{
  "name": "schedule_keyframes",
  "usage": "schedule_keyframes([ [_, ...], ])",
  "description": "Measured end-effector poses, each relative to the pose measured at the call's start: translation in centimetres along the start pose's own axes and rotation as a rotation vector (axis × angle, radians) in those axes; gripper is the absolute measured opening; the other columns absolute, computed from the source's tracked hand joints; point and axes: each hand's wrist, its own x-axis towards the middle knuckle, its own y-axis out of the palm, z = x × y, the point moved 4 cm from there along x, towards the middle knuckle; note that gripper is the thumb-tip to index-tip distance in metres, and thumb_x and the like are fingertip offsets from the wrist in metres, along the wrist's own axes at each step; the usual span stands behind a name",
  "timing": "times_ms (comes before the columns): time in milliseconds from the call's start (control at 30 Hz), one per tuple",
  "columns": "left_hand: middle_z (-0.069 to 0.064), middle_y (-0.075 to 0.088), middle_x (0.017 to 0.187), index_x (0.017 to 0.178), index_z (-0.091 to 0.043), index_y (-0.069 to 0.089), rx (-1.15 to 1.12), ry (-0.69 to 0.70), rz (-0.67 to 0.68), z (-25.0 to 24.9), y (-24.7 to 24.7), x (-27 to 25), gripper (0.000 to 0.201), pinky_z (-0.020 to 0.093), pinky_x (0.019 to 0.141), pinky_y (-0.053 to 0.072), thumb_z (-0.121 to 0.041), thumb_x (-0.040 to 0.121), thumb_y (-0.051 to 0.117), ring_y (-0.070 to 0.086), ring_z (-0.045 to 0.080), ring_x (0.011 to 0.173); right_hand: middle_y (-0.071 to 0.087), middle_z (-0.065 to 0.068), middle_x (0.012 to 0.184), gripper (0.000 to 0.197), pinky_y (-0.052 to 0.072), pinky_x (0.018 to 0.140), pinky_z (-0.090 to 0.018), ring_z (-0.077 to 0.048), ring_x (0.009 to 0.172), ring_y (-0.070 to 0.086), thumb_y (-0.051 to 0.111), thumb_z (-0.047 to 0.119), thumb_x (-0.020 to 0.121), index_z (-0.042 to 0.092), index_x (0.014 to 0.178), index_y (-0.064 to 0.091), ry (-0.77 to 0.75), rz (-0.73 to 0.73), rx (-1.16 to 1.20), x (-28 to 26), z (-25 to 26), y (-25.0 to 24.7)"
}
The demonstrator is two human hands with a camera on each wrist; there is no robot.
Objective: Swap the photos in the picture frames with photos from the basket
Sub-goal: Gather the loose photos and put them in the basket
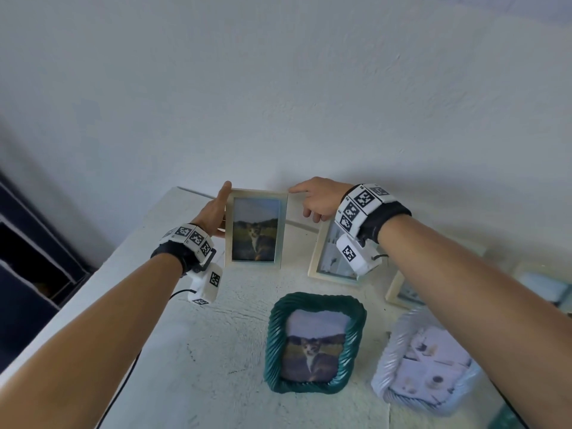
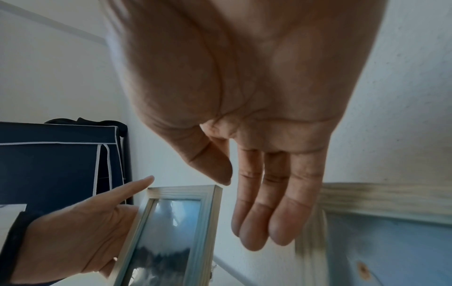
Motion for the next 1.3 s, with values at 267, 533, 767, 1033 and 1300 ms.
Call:
schedule_keyframes([
  [267, 0.008, 0.063, 0.12, 0.126, -0.016, 0.055, 0.199, 0.207, -0.294, 0.6, -2.9, -2.8, 0.055, 0.047, 0.087, 0.055, -0.059, 0.097, 0.035, 0.06, 0.026, 0.109, 0.064, -0.009, 0.114, 0.053, 0.052, 0.073, -0.023, -0.018, 0.089, 0.064, 0.039, 0.013, 0.097, 0.025, 0.148, 0.035, -0.154, -0.105, -0.019, -4.8, 1.0, -2.1],
  [533, -0.004, 0.07, 0.096, 0.108, -0.019, 0.064, 0.229, 0.65, -0.402, -4.0, 1.4, -14.7, 0.017, 0.045, 0.072, 0.06, -0.024, 0.101, 0.049, 0.068, 0.014, 0.089, 0.063, 0.007, 0.103, 0.038, 0.048, 0.079, -0.014, 0.005, 0.075, 0.059, 0.046, 0.016, 0.1, 0.022, 0.138, 0.051, -0.379, -0.348, -0.009, -18.2, -0.6, -1.3],
  [767, -0.008, 0.073, 0.089, 0.106, -0.017, 0.067, 0.145, 0.704, -0.16, -2.2, 15.1, -26.3, 0.022, 0.028, 0.067, 0.058, -0.029, 0.099, 0.051, 0.07, 0.012, 0.082, 0.062, 0.011, 0.109, 0.036, 0.053, 0.083, -0.023, -0.002, 0.091, 0.061, 0.046, 0.024, 0.097, 0.02, 0.131, 0.058, -0.349, -0.576, 0.074, -31.1, -11.5, 6.1],
  [1033, -0.011, 0.072, 0.084, 0.1, -0.023, 0.068, 0.223, 0.639, 0.221, 2.9, 37.4, -33.5, 0.013, 0.017, 0.061, 0.05, -0.024, 0.098, 0.055, 0.068, 0.007, 0.076, 0.059, -0.002, 0.111, 0.031, 0.05, 0.083, -0.032, -0.021, 0.101, 0.056, 0.05, 0.019, 0.092, 0.014, 0.119, 0.065, 0.09, -0.802, -0.011, -46.5, -28.9, 12.9],
  [1300, -0.013, 0.069, 0.085, 0.101, -0.026, 0.068, 0.431, 0.71, 0.419, 3.6, 53.7, -37.3, 0.029, 0.032, 0.073, 0.054, -0.042, 0.09, 0.046, 0.064, 0.003, 0.079, 0.06, -0.017, 0.117, 0.054, 0.05, 0.079, -0.049, -0.041, 0.101, 0.057, 0.074, 0.023, 0.077, 0.013, 0.128, 0.059, 0.537, -0.813, -0.289, -58.0, -41.6, 14.9],
])
